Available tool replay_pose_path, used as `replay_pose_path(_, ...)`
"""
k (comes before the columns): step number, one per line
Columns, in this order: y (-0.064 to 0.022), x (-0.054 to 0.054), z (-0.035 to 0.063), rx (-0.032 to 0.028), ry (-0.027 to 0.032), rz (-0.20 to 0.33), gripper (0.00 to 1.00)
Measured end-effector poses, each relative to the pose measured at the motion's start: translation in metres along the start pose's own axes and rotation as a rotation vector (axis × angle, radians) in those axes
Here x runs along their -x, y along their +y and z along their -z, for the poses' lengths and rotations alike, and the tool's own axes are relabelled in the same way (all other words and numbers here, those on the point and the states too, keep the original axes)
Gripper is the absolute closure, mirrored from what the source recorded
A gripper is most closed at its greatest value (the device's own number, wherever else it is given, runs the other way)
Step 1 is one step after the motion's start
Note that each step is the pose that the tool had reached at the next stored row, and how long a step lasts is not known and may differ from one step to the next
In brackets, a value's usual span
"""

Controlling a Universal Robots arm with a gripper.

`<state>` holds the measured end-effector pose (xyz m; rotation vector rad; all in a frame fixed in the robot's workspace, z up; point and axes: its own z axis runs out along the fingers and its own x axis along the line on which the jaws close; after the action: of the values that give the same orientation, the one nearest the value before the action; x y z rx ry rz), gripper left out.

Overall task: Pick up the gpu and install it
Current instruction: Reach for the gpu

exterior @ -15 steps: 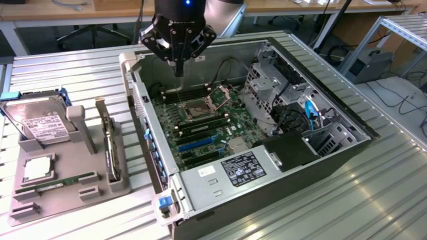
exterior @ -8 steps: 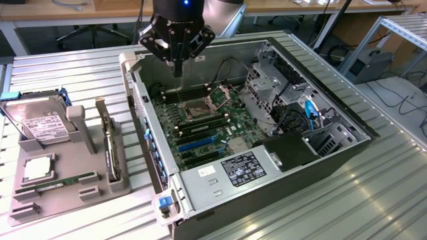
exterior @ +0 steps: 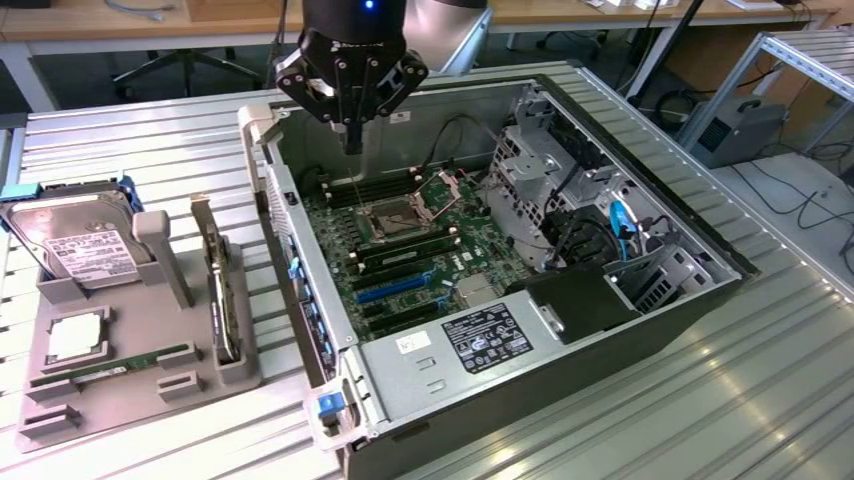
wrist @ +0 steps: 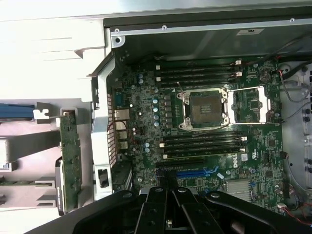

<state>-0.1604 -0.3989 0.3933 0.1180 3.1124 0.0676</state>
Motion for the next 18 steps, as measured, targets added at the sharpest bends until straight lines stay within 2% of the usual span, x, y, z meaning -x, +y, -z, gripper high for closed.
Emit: replay_pose_path(18,-0.0003,-0.0042,0.0001,0.0001,-0.0001,0.0,0.89)
